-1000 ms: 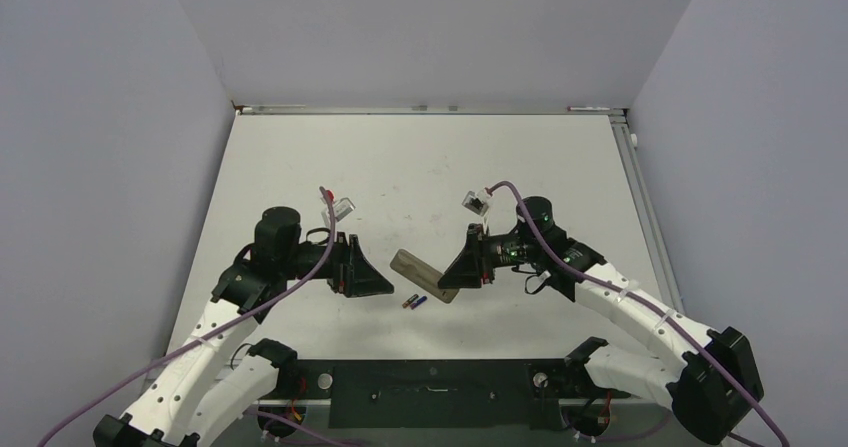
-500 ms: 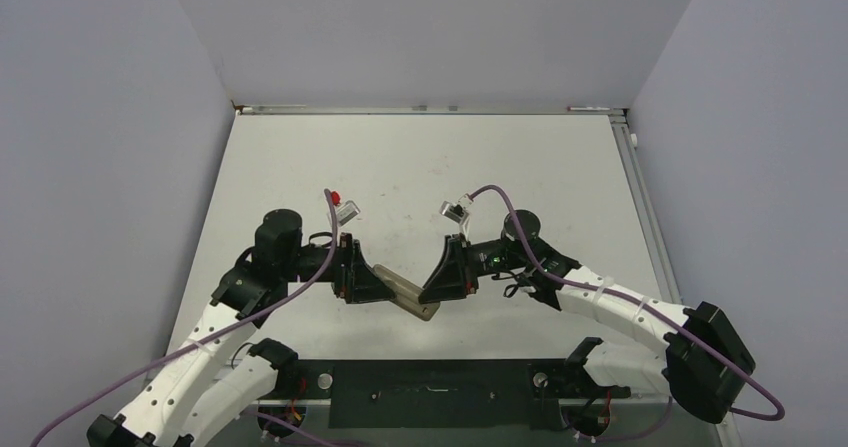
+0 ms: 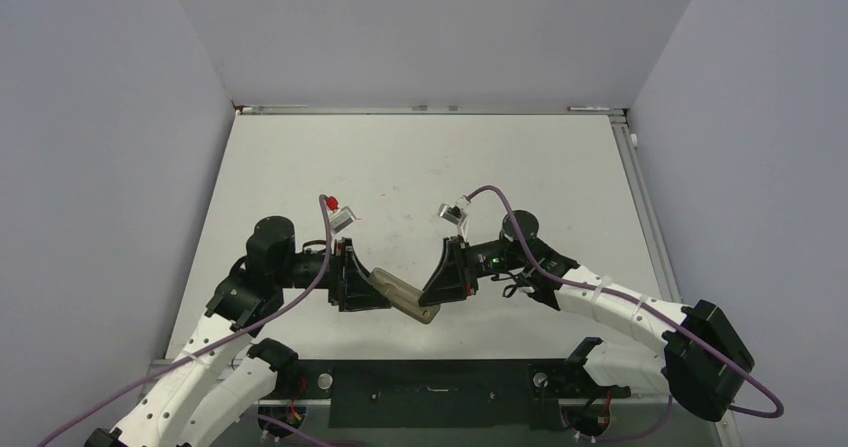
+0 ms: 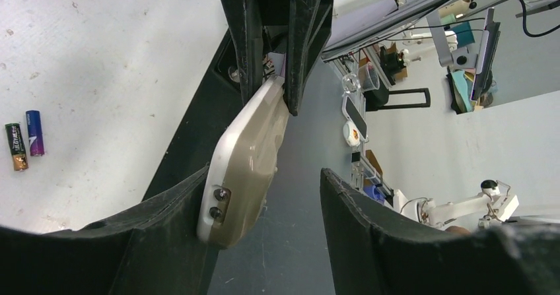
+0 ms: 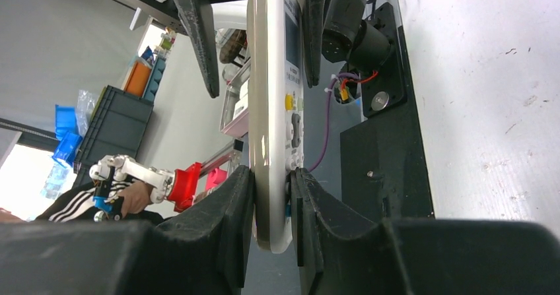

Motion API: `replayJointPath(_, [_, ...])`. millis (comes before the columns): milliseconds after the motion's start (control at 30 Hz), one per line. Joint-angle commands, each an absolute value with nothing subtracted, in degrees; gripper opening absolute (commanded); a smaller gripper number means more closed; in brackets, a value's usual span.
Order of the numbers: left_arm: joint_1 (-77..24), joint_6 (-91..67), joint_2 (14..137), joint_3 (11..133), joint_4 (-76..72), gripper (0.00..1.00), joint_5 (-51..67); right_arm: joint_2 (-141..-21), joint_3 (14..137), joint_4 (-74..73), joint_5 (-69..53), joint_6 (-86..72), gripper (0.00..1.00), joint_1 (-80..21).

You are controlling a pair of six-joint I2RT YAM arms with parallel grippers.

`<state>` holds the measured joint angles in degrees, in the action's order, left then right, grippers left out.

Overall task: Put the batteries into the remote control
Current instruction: Turn over the remote control.

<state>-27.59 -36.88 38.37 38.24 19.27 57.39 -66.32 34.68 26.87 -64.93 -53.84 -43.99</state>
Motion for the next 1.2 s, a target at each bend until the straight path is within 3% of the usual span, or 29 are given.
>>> replayJointPath(0, [-27.86, -37.32, 38.22, 38.14, 14.69, 0.53, 60.09, -65.29, 36.13, 29.30, -65.14, -53.46, 0.09, -44.67])
replayJointPath(567, [-27.91, -38.60, 38.12, 36.75, 10.72, 0.44, 61.48, -65.07, 35.73, 31.90, -65.78, -56.15, 0.09, -46.20])
replayJointPath(833, [-27.90, -39.84, 38.27, 35.89, 8.78, 0.27, 61.58, -64.29, 35.55, 29.07, -65.49, -54.33, 0.09, -46.23])
replayJointPath(900, [-27.87, -40.47, 38.23, 35.66, 7.91, 0.18, 61.60, -64.12, 35.43, 28.28, -65.27, -53.74, 0.09, -46.17])
replayJointPath(967, [-27.93, -41.27, 38.08, 35.32, 6.84, 0.01, 61.20, -63.95, 35.30, 26.99, -64.91, -52.86, 0.09, -46.17])
replayJointPath(1033, [-27.95, -42.31, 37.77, 34.67, 5.89, 0.00, 60.89, -63.75, 35.31, 25.60, -64.48, -51.71, 0.09, -46.23])
replayJointPath(1167, [-27.95, -44.24, 36.43, 33.41, 3.66, 0.00, 59.71, -62.84, 35.96, 20.17, -62.46, -47.58, 0.25, -46.19])
